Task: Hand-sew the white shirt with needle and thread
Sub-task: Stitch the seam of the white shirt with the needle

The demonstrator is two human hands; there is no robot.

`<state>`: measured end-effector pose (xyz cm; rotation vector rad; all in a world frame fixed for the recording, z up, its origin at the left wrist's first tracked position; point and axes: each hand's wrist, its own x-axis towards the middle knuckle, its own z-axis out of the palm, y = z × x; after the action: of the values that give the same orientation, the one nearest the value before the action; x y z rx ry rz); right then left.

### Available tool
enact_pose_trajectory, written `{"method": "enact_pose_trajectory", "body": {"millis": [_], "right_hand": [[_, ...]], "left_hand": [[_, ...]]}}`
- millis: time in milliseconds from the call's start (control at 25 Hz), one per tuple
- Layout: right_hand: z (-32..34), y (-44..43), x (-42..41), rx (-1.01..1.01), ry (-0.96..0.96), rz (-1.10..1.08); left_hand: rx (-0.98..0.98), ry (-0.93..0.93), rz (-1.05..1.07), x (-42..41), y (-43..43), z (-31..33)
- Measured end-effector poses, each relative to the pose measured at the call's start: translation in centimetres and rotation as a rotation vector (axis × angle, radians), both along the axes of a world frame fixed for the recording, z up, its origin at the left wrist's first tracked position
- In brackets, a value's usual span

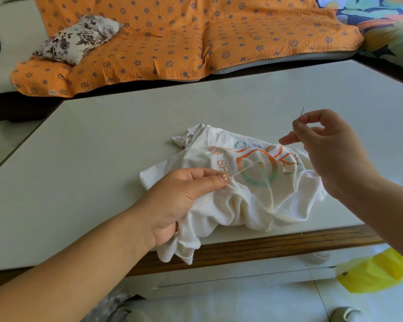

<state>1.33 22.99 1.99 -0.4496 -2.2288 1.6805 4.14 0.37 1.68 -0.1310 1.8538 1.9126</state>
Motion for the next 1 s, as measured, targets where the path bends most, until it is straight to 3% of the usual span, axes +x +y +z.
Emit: {"method": "enact_pose_trajectory", "body": {"millis": [120,400,600,1000], "right_hand": [[0.6,-0.7,0.8,-0.048,-0.004,0.113],[2.1,-3.6,5.8,-0.160,-0.165,0.635],[1.7,-4.0,6.3,0.002,-0.169,0.634],[1.6,-4.2,6.1,0.063,-0.191,0.598]], "left_hand": [[-0.007,0.011,0.015,0.0,0.1,0.1],[-0.024,0.044,0.033,0.0,0.0,0.3],[0.055,0.011,0.040,0.1,0.1,0.4],[0.031,0.065,0.033,0.1,0.1,0.4]]}}
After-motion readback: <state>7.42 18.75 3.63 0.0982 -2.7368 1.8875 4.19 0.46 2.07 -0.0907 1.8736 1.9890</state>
